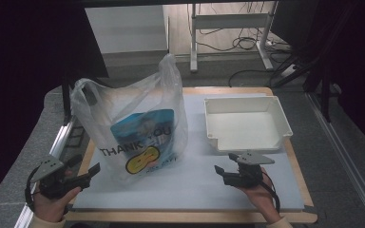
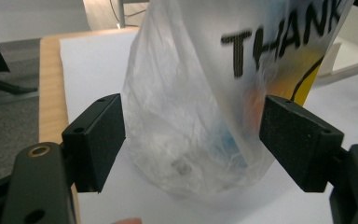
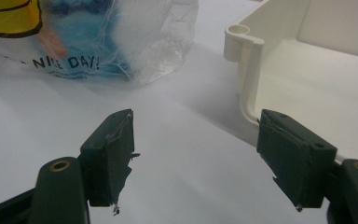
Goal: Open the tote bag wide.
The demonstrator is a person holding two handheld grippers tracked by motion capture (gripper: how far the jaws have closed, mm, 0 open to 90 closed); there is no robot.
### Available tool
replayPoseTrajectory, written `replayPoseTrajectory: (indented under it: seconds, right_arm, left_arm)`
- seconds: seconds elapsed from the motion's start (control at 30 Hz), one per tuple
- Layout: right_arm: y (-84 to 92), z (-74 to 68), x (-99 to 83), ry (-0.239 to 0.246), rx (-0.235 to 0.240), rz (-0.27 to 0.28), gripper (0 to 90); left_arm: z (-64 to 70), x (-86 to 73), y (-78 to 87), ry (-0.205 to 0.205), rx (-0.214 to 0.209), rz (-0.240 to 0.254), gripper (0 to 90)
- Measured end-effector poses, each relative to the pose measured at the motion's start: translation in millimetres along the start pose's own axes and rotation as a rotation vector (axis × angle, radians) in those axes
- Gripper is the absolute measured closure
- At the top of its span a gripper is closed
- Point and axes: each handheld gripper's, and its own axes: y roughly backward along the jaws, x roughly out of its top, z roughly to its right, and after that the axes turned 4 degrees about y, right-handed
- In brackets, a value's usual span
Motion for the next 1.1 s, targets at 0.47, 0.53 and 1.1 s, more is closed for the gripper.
replayPoseTrajectory:
  seconds: [0.47, 0.53, 1.1]
  right_arm:
    - [0.0, 3.4, -3.9, -0.01, -0.008, -0.014, 27.5]
    - [-0.7, 3.2, -4.3, -0.01, -0.01, -0.018, 27.5]
    - [-1.7, 4.2, -6.6, -0.003, -0.022, -0.031, 27.5]
  left_arm:
    - [-4.5, 55.9, 10.1, 0.014, 0.01, 0.053, 20.4]
    - [-5.7, 62.3, 9.9, 0.016, 0.008, 0.063, 20.7]
    - [-8.7, 93.8, 1.7, 0.028, 0.005, 0.09, 22.0]
